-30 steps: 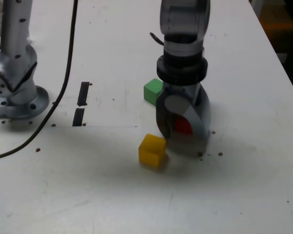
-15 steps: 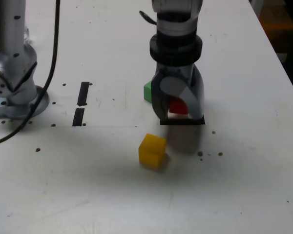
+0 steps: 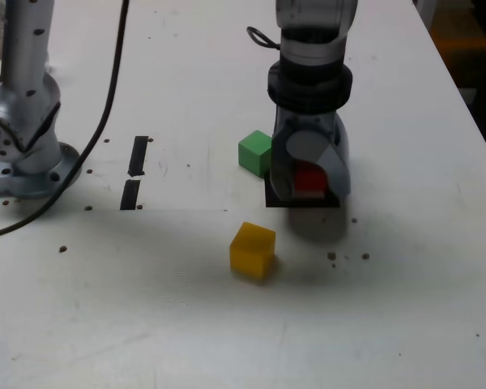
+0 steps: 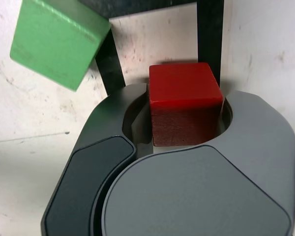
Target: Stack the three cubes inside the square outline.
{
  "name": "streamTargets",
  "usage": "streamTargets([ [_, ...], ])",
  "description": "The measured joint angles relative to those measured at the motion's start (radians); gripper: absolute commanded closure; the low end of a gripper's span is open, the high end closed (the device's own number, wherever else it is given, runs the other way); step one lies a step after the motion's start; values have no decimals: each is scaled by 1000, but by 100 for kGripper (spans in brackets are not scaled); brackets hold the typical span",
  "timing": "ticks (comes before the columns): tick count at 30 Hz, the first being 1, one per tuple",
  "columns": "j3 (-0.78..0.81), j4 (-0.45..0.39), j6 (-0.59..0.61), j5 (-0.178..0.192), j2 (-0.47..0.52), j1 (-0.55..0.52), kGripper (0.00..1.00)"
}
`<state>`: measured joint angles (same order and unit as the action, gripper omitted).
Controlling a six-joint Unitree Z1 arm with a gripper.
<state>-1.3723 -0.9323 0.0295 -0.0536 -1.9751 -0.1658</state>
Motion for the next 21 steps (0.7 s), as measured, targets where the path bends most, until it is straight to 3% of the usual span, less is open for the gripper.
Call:
streamTargets([
  [7,5,5,2,20,-5,28,95],
  [15,18,2,2,13,-5,28,90],
  [18,23,0,2,8,-5,28,85],
  [21,27,-4,2,1,-5,28,69],
])
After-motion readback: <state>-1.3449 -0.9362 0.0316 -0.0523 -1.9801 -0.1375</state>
